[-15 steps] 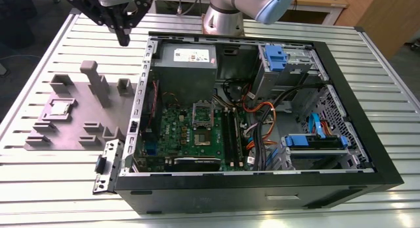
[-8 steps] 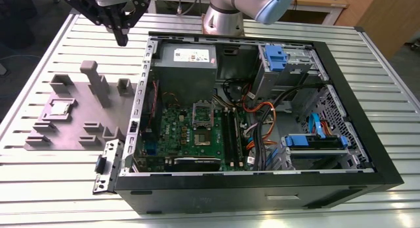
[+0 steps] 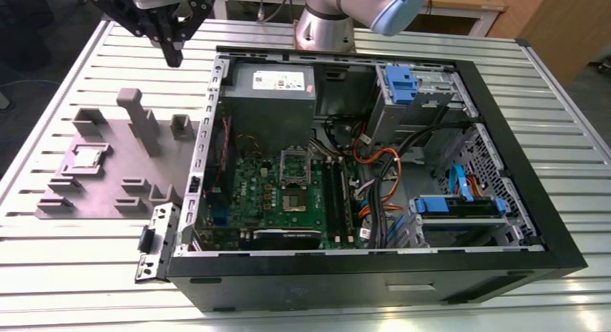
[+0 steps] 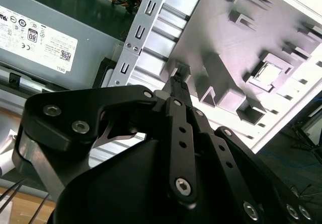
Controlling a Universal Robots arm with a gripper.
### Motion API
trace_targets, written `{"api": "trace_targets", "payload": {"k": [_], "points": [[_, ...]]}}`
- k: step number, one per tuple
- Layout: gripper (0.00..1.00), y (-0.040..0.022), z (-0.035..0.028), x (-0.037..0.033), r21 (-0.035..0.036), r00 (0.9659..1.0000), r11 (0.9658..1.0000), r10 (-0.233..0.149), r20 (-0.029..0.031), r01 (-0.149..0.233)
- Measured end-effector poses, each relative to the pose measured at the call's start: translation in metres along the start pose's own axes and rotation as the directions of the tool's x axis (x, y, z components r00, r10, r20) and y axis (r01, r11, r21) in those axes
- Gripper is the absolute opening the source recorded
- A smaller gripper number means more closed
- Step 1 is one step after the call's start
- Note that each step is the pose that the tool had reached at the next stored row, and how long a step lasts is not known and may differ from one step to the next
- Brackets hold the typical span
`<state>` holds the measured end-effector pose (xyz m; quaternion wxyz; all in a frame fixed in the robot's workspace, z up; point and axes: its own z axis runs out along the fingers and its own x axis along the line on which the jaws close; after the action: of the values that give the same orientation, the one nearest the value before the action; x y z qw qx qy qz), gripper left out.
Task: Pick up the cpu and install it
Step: 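Reach for the cpu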
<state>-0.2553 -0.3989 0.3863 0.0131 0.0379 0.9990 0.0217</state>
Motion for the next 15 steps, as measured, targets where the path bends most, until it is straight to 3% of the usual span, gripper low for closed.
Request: {"api": "trace_targets", "payload": {"k": [15], "points": [[0.11, -0.0006, 0.0, 0.0078, 0.0, 1.0, 1.0, 0.0, 0.0, 0.0]]}}
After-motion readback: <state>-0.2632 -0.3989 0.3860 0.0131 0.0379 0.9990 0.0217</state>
